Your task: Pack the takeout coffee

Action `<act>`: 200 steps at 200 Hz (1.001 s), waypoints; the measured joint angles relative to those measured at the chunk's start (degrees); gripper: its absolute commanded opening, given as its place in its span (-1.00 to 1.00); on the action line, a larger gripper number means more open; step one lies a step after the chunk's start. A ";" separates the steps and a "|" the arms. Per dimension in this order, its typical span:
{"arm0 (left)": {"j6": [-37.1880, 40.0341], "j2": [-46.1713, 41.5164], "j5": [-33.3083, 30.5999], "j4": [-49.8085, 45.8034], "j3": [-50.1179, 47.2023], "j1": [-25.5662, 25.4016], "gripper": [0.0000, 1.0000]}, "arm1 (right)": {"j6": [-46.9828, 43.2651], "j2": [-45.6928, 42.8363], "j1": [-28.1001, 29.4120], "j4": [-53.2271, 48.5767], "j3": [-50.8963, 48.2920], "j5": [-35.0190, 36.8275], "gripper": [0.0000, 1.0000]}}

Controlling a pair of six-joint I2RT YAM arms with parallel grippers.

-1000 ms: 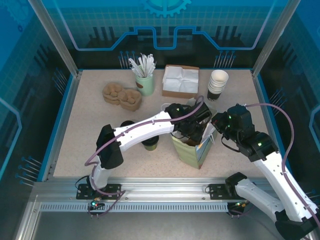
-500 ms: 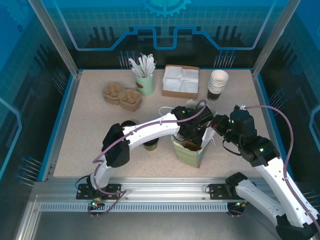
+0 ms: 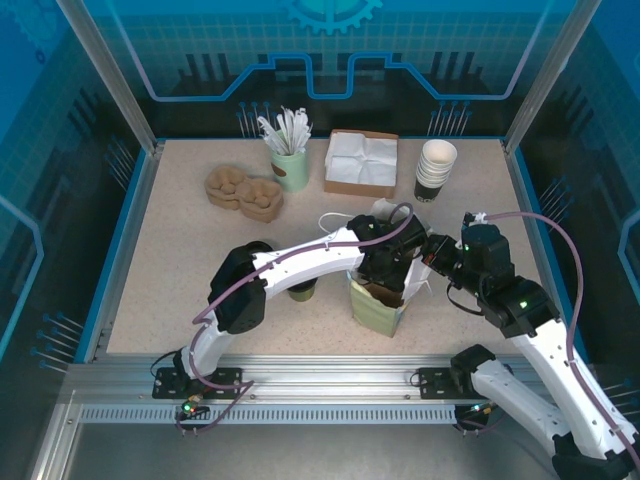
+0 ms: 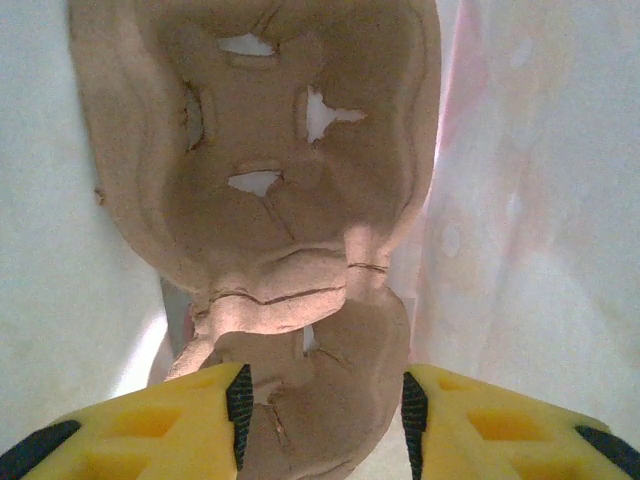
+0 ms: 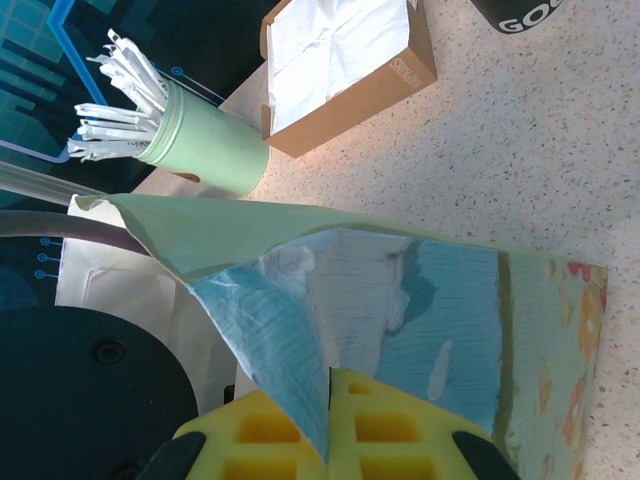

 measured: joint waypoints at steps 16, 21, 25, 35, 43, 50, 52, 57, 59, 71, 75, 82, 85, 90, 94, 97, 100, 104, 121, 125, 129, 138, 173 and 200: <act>0.00 0.11 0.02 0.15 0.00 0.00 -0.08 | -0.59 -0.46 -0.20 0.02 -0.28 -0.17 -1.00; 0.00 0.22 0.02 0.28 -0.02 0.00 -0.07 | -0.76 -0.61 -0.22 0.00 -0.33 -0.20 -1.00; 0.02 0.28 0.02 0.48 -0.02 0.00 -0.08 | -0.79 -0.70 -0.22 -0.02 -0.33 -0.20 -1.00; 0.04 0.44 0.09 0.85 -0.02 0.00 -0.08 | -1.01 -0.96 -0.28 0.07 -0.61 -0.11 -1.00; 0.07 0.68 0.17 0.94 -0.02 0.00 -0.08 | -1.20 -1.33 -0.48 0.22 -1.16 -0.24 -1.00; 0.09 0.98 0.22 1.05 -0.02 0.00 -0.08 | -1.20 -1.57 -0.57 0.26 -1.60 -0.24 -1.00; 0.09 1.11 0.22 1.09 -0.02 0.00 -0.08 | -1.20 -1.66 -0.59 0.28 -1.75 -0.24 -1.00; 0.17 1.40 0.24 1.18 -0.02 0.00 -0.08 | -1.22 -1.73 -0.66 0.24 -2.01 -0.22 -1.00; 0.17 1.57 0.26 1.20 -0.02 0.00 -0.08 | -1.22 -1.77 -0.70 0.24 -2.14 -0.20 -1.00; 0.20 2.27 0.46 1.42 -0.02 0.02 -0.08 | -1.22 -1.86 -1.03 0.09 -2.78 -0.17 -1.00; 0.22 2.51 0.61 1.53 -0.02 0.02 -0.08 | -1.25 -1.86 -1.05 -0.02 -2.93 -0.02 -1.00; 0.22 2.82 0.72 1.68 -0.02 0.02 -0.08 | -1.25 -1.81 -1.27 -0.24 -3.10 0.02 -1.00; 0.22 2.97 0.76 1.70 -0.02 0.02 -0.08 | -1.27 -1.73 -1.36 -0.31 -3.21 0.02 -1.00; 0.22 3.15 0.87 1.77 -0.02 0.02 -0.08 | -1.40 -1.73 -1.44 -0.35 -3.32 0.04 -1.00; 0.22 3.26 0.94 1.75 0.00 0.02 -0.08 | -1.44 -1.68 -1.46 -0.44 -3.37 0.04 -1.00; 0.22 3.32 1.09 1.75 -0.02 0.02 -0.08 | -1.51 -1.68 -1.46 -0.48 -3.39 0.07 -1.00; 0.22 3.39 1.16 1.77 -0.02 0.02 -0.08 | -1.62 -1.66 -1.49 -0.55 -3.41 0.07 -1.00; 0.22 3.43 1.29 1.77 -0.02 0.02 -0.08 | -1.64 -1.64 -1.53 -0.61 -3.41 0.07 -1.00; 0.44 3.48 1.97 1.95 -0.02 0.04 -0.08 | -2.05 -1.60 -1.73 -0.59 -3.41 0.00 -1.00; 0.63 3.48 2.14 1.99 0.00 0.04 -0.08 | -2.12 -1.60 -1.73 -0.59 -3.41 0.00 -1.00; 0.79 3.48 2.23 1.99 -0.02 0.02 -0.08 | -2.23 -1.60 -1.73 -0.59 -3.41 0.00 -1.00; 1.22 3.48 2.60 1.97 0.00 0.02 -0.08 | -2.51 -1.60 -1.79 -0.59 -3.43 0.00 -1.00; 3.15 3.45 3.89 1.99 0.00 0.02 -0.09 | -3.54 -1.60 -2.25 -0.46 -3.54 -0.22 -1.00; 5.14 3.19 4.44 1.99 0.00 0.07 -0.09 | -3.52 -1.25 -3.02 -0.37 -3.48 -1.14 -1.00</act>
